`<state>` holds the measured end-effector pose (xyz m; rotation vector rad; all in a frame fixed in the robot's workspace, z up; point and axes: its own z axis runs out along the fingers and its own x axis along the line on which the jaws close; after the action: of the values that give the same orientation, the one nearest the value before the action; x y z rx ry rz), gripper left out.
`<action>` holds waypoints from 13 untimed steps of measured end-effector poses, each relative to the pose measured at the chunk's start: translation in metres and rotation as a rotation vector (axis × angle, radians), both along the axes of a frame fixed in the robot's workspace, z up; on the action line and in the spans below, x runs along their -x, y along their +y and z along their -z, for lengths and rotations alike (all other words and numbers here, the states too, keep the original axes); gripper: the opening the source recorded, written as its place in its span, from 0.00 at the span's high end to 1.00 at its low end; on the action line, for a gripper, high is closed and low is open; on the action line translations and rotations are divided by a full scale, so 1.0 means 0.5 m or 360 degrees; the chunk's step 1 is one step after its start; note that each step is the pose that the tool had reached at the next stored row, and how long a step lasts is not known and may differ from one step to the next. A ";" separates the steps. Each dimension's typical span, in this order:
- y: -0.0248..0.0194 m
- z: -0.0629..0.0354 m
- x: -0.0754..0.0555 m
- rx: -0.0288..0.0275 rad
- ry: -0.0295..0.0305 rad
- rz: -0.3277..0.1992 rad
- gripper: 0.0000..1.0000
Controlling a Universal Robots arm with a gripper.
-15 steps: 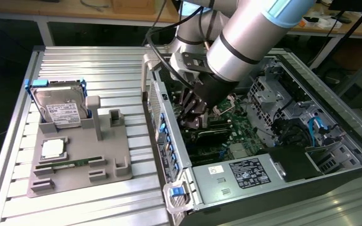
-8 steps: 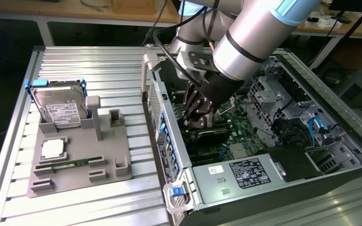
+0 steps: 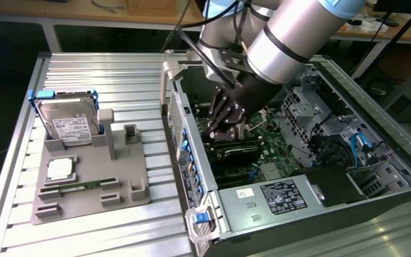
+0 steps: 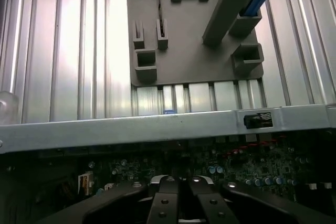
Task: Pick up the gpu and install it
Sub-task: 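Press down on the gpu until it lock into place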
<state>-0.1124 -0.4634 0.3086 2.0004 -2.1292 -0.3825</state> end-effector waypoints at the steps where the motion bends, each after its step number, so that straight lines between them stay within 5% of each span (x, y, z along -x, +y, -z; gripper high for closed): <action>1: -0.0001 0.000 -0.001 0.00003 0.00165 0.0000 0.89; 4: 0.0000 0.000 -0.003 0.00002 0.00654 0.0000 0.89; 13: -0.0001 0.005 -0.005 -0.00001 0.00700 0.0000 0.89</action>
<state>-0.1097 -0.4634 0.3060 1.9733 -2.1030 -0.4226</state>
